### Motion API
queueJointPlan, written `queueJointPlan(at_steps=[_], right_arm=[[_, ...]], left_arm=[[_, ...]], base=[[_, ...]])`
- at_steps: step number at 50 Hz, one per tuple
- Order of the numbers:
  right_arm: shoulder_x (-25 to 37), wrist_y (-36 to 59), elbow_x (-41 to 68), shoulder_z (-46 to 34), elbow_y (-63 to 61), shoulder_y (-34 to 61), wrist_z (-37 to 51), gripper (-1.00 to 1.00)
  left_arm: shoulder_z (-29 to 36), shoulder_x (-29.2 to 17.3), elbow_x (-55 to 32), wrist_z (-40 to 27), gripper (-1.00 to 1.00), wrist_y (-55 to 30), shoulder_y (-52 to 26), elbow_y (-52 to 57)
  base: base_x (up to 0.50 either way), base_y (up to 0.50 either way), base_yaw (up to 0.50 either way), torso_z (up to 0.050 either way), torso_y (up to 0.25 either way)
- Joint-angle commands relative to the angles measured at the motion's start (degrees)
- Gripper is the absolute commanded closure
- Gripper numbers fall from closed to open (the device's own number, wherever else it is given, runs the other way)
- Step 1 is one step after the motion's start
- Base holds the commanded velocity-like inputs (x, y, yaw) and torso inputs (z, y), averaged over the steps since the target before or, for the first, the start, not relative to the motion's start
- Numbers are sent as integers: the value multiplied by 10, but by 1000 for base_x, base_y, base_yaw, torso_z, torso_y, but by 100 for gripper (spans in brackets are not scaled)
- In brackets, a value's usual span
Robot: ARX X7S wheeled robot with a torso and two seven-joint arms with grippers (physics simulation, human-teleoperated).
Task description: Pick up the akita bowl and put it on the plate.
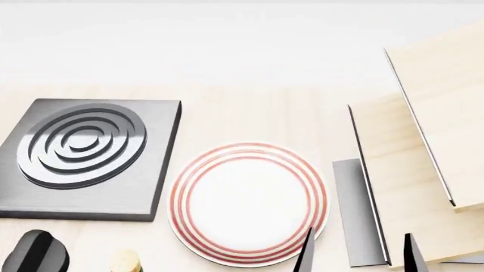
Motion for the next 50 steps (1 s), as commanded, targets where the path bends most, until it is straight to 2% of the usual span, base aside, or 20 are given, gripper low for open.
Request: queueJointPlan(at_steps=[1, 20, 27, 36, 50], right_arm=[[2, -2, 0, -3, 1, 0, 2, -100], [3, 0, -5, -12, 12, 9, 5, -100], [4, 2, -6, -14, 15, 10, 7, -100], [4, 2, -7, -17, 23, 13, 9, -100], [5, 2, -7, -21, 33, 17, 11, -100]], left_arm=[[-54, -16, 0, -20, -100, -23, 42, 44], [-153, -37, -47, -27, -100, -49, 102, 83], [-191, -66, -61, -24, -100, -108, 123, 119], [-211, -89, -97, -23, -100, -162, 113, 137], [-293, -120, -212, -27, -100, -230, 100, 132]], base=[[0, 0, 0, 0, 0], [0, 0, 0, 0, 0], [0, 0, 0, 0, 0], [0, 0, 0, 0, 0], [0, 0, 0, 0, 0]])
